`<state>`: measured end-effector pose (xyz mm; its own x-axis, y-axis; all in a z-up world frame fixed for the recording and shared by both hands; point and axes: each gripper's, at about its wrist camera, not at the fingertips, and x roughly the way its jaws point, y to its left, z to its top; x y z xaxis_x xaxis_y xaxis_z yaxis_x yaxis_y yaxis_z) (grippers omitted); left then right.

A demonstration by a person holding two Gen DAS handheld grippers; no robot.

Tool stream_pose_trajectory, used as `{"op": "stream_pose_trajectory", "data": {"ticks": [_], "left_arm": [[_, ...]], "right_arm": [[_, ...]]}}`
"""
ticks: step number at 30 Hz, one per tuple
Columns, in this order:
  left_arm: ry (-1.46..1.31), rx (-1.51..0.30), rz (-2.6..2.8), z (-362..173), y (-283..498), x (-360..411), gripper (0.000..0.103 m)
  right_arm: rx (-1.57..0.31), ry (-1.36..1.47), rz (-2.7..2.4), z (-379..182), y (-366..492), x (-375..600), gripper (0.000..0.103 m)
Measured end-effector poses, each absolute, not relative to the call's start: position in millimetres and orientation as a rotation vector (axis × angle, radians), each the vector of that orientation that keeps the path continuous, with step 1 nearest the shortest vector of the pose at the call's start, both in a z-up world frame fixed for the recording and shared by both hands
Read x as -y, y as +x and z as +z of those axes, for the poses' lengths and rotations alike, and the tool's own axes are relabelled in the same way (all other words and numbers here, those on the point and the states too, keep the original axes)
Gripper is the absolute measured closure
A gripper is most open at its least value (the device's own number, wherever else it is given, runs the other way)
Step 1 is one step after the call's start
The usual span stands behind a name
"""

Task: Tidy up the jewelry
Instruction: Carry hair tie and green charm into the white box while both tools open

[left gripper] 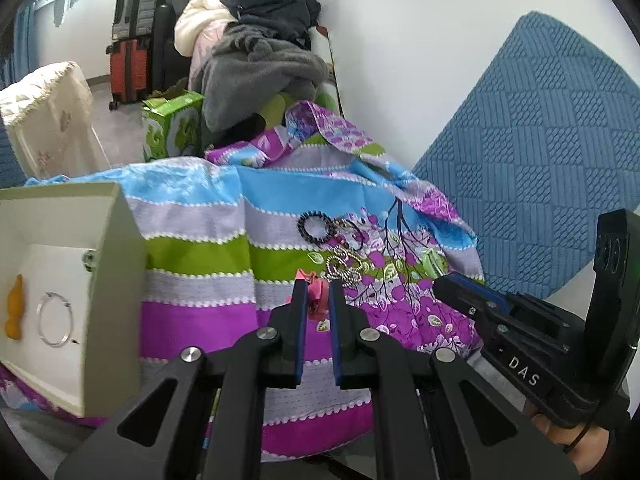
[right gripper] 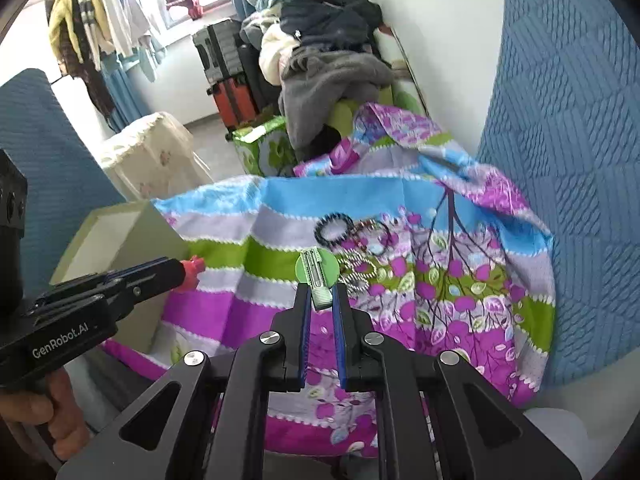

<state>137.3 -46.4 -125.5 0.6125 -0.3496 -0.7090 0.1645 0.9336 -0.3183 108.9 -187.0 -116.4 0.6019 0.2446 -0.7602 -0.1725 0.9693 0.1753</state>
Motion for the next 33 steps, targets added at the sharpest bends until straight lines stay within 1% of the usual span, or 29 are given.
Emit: {"op": "stream_pose_trajectory", "data": {"ticks": [8, 16, 22, 28, 33], "left_arm": [[-0.234, -0.806, -0.234, -84.6, 122.0, 17.4, 0.093], [-0.221, -0.736, -0.174, -40.1, 100.4, -11.6, 0.093], [-0.221, -0.668, -0.135, -11.2, 87.9, -33.1, 0.093], [-0.215, -0.615, -0.056, 10.0, 77.3, -71.0, 0.094], [-0.227, -0.613, 0.016, 7.5, 69.9, -107.0, 0.094]], "right_arm": [[-0.830, 0.078, 0.280, -73.2, 107.8, 164.2, 0.094], [-0.722, 0.076, 0.375, -9.8, 96.8, 134.0, 0.094], [-0.658, 0.062, 0.449, 27.8, 91.0, 107.3, 0.094], [-0.614, 0.032, 0.527, 48.8, 95.5, 68.9, 0.094], [-0.621, 0.015, 0.597, 47.5, 101.0, 29.5, 0.094]]}}
